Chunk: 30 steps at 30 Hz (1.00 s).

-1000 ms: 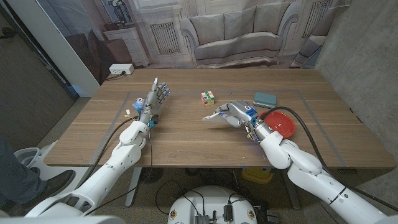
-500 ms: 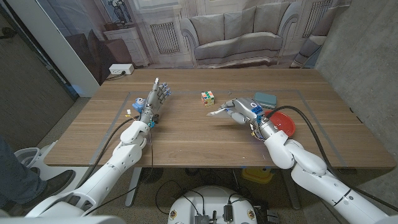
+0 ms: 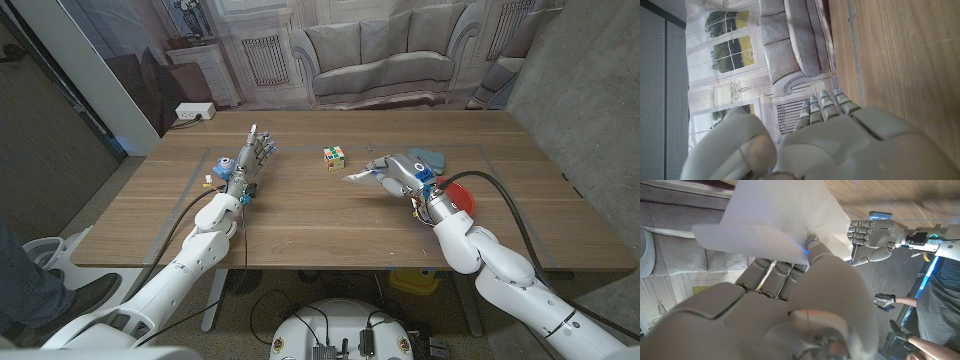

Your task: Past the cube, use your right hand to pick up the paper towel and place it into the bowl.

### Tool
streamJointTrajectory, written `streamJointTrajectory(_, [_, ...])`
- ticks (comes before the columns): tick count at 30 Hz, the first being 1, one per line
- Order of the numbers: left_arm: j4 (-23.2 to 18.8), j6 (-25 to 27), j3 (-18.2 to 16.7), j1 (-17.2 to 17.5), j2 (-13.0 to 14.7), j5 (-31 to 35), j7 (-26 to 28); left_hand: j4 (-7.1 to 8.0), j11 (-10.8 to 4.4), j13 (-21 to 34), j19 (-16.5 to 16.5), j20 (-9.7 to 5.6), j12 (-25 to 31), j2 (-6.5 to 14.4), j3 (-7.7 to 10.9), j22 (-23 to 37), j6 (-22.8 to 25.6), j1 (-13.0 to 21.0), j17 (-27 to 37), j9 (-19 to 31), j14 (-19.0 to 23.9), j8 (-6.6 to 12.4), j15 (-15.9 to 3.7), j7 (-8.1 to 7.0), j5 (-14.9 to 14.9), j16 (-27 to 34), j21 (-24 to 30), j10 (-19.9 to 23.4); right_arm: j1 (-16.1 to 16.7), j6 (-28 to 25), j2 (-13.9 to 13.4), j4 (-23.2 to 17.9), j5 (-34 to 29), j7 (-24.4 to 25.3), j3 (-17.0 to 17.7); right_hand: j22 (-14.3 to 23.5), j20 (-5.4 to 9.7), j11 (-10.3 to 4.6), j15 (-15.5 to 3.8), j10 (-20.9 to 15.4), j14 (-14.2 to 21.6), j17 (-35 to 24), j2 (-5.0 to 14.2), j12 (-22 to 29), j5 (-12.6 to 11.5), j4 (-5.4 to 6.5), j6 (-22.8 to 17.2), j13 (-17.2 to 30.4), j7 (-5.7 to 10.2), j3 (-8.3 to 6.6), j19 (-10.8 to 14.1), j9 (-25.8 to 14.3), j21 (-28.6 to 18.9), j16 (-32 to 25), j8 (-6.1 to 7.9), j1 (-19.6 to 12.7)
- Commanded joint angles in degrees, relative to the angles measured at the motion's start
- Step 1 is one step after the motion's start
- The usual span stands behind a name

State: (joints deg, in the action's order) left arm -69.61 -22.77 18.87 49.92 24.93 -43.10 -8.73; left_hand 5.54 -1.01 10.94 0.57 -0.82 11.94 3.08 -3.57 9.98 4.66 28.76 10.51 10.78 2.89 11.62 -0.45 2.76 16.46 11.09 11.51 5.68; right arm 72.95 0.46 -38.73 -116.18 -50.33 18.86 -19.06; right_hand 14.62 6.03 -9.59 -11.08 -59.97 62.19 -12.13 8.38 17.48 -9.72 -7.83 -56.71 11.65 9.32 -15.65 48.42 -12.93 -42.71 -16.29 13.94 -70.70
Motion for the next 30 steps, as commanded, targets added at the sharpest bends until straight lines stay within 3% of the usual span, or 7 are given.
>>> streamJointTrajectory(1, [-0.9, 0.5, 0.3, 0.0, 0.2, 0.5, 0.4, 0.17, -0.21, 0.1, 0.3, 0.24, -0.2, 0.4, -0.24, 0.3, 0.6, 0.0, 0.1, 0.2, 0.6, 0.07, 0.09, -0.24, 0.0, -0.1, 0.0, 0.4, 2.5, -2.2, -0.4, -1.8, -0.8, 1.6, 2.4, 0.1, 6.28, -0.06, -2.62, -0.6, 0.5, -0.1, 0.14, -0.2, -0.4, -0.12, -0.6, 0.1, 0.26, 0.11, -0.4, -0.1, -0.4, 0.4, -0.38, -0.3])
streamJointTrajectory(30, [1.8, 0.4, 1.2, -1.9, -1.3, 0.7, -0.4, 0.16, -0.06, 0.1, 0.2, 0.26, -0.2, 0.5, -0.48, 0.3, 0.5, 0.1, 0.1, 0.2, 0.6, 0.00, 0.07, -0.21, 0.0, -0.1, 0.0, 0.5, 6.9, -7.3, 0.4, -3.4, -1.7, 3.9, 6.2, -0.1, 6.23, -0.17, -2.64, -0.8, 0.5, -0.1, 0.13, -0.4, -0.4, -0.10, -0.7, 0.1, 0.30, 0.37, -0.9, -0.1, -1.1, 0.6, -0.59, -0.4])
